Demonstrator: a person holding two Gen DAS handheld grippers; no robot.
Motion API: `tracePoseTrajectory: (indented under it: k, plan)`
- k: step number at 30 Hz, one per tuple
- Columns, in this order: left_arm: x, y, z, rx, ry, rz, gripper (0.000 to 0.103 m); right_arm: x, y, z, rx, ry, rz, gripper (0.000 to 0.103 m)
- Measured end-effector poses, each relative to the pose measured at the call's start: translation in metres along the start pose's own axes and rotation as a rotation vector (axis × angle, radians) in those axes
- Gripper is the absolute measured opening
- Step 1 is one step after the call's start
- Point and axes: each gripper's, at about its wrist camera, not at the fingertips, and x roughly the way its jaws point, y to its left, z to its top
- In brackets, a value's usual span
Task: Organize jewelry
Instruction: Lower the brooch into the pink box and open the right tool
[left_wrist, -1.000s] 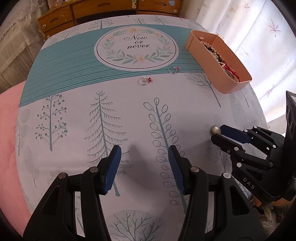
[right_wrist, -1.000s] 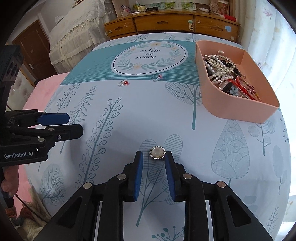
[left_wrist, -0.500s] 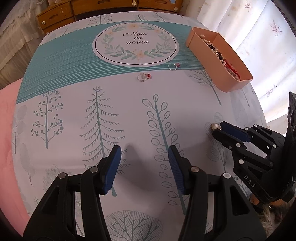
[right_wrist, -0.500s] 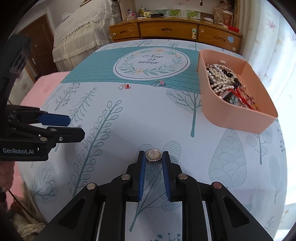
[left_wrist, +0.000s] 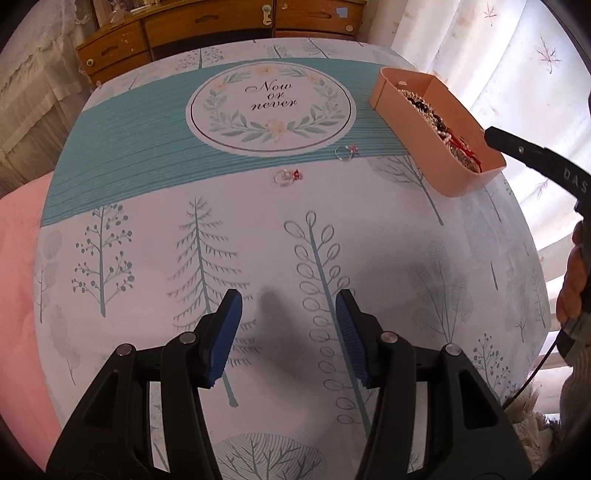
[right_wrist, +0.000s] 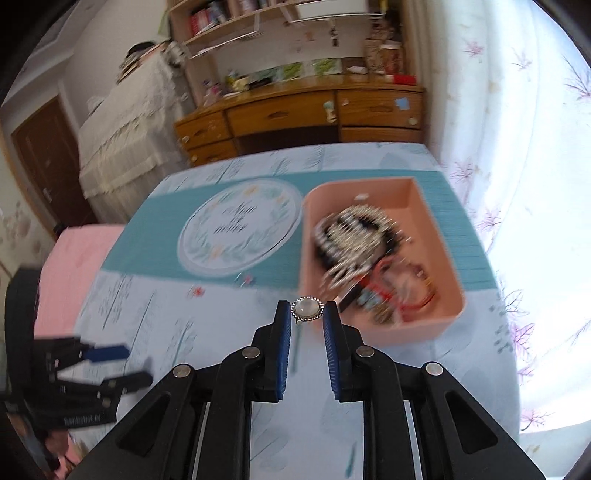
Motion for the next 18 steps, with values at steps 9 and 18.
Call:
tracePoseTrajectory:
  k: [9,18]
  plan:
    - [0.001,0.000,0.062,-0.016,-0.081,0.038,0.050,0.040,-0.084,0.078,0.198,0.006,-0.018,0.017]
    - [0.009,0.011,0.080,-0.043,-0.079,0.035,0.050,0.059,-0.108,0.085,0.273,0.030,-0.028,0.019]
